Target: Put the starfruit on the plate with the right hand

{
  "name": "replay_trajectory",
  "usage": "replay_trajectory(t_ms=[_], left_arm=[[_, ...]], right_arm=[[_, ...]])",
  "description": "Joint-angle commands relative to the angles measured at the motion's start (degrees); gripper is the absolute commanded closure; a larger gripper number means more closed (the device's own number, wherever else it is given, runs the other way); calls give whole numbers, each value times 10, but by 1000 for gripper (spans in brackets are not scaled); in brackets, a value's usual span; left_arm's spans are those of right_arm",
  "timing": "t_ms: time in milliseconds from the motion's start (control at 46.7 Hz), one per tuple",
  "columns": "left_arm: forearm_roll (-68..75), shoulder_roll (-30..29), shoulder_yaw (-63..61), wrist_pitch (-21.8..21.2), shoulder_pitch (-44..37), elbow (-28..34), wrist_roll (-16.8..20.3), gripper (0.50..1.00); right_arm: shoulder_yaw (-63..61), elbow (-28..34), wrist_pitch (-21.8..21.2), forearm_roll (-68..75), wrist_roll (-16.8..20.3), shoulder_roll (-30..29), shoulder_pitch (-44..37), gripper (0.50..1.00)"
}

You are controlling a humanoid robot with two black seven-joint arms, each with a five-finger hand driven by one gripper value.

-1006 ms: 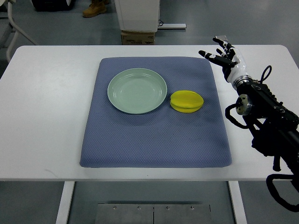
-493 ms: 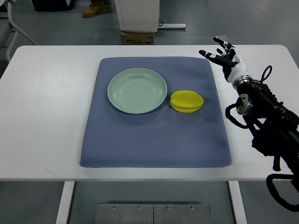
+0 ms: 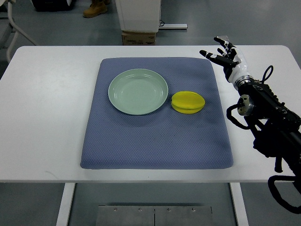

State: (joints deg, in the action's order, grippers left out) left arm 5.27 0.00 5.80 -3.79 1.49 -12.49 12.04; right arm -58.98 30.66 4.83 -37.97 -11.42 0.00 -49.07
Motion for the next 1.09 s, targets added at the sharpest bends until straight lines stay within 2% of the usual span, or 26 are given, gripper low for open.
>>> replay_trajectory(t_ms=[0,707,1071], left_arm=[[0,0,1,0,0,0,0,500],[0,0,0,0,0,0,0,500],[0,0,0,0,0,0,0,500]], right_arm=[[0,0,0,0,0,0,-2,500],[48,8,-11,1,1,12,-7,500],[93,75,-24,0,1,33,-6,500]])
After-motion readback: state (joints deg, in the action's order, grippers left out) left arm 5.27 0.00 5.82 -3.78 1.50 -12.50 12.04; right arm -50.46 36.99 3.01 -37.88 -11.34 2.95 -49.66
